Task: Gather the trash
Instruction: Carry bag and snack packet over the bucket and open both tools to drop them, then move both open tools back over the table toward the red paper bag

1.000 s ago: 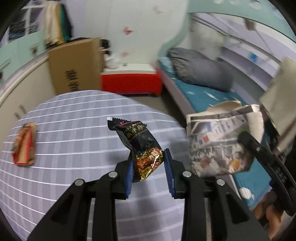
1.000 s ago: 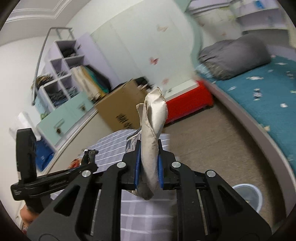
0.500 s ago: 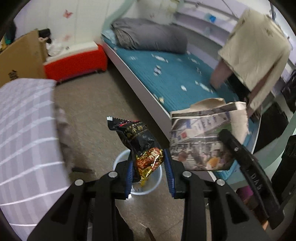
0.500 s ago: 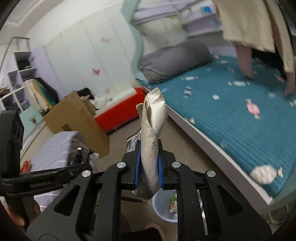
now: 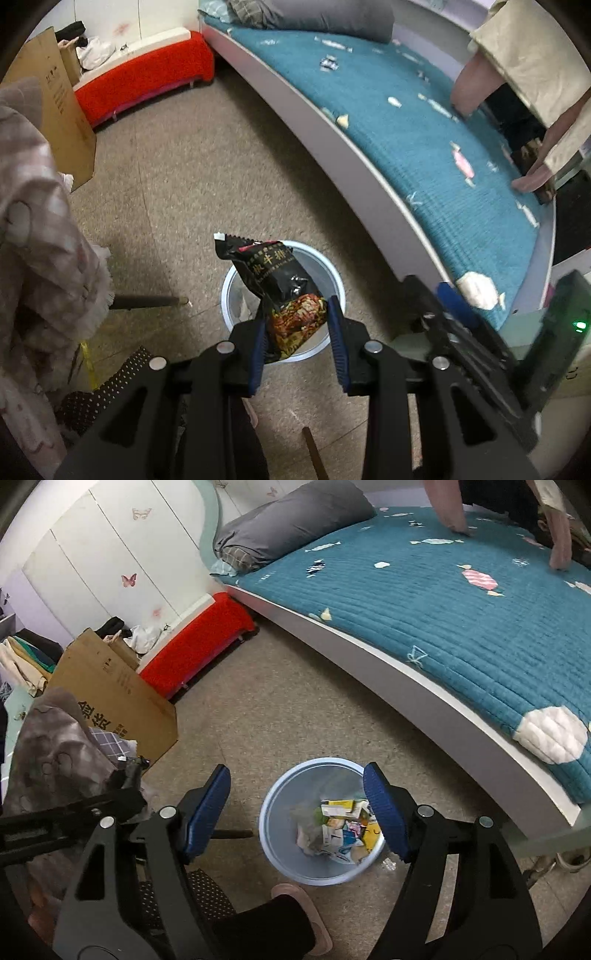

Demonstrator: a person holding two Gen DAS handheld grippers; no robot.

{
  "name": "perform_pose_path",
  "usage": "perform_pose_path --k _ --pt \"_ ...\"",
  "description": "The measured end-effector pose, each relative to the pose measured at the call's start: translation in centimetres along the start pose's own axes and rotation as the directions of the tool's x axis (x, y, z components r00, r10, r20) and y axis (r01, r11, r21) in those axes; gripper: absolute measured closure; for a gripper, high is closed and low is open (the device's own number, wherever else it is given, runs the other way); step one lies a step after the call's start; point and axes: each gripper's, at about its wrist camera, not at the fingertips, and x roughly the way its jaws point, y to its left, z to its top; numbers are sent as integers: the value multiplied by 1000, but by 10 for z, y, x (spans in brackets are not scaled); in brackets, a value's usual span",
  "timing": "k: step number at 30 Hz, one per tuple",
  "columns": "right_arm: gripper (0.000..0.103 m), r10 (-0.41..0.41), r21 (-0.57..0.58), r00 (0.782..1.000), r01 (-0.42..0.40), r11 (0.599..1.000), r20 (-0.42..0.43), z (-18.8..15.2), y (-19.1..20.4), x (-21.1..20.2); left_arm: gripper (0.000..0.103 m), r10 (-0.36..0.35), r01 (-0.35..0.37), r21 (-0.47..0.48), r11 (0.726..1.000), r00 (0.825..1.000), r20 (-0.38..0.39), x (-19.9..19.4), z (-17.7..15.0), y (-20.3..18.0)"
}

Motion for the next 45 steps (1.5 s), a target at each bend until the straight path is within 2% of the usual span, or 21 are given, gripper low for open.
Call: perform_pose_path --k 9,14,20,21,22,23,24,26,30,37,42,45 --pt "30 -16 49 1000 16 999 15 5 -20 -5 73 -4 5 9 1000 998 -68 32 1 -1" --pt "30 -28 64 999 26 998 36 5 -25 -11 72 -13 15 26 1000 997 -78 36 1 -10" --pt "30 -35 93 993 25 995 112 9 -29 -33 70 -19 21 46 999 998 -61 30 8 -24" --pt "30 -35 96 992 24 995 121 10 -30 -36 68 -18 20 46 999 998 -56 29 9 -26" --pt "30 -35 101 991 22 995 132 11 -31 -40 57 -16 18 45 999 999 -50 27 10 -26" --pt "29 -36 103 989 21 994 144 12 -32 -45 38 -15 17 42 999 999 -44 25 11 -27" --pt "29 -37 104 988 21 994 150 12 -32 -48 32 -12 13 38 999 999 -37 23 11 -26" --pt "29 -36 106 987 19 994 157 13 -33 -53 31 -11 12 33 999 1000 -7 12 10 -27" --pt "29 -33 107 987 16 994 157 14 -32 -61 31 0 0 42 999 1000 7 -2 8 -30" --pt "29 -1 83 986 -13 997 165 13 -10 -79 31 2 -4 36 999 998 61 -39 1 -29" --pt "29 50 44 981 -60 997 188 16 15 -101 31 1 -5 28 1000 987 160 -92 -6 -19" --pt "29 95 12 974 -100 995 203 17 39 -116 28 -2 1 3 1000 972 233 -134 -11 -1"
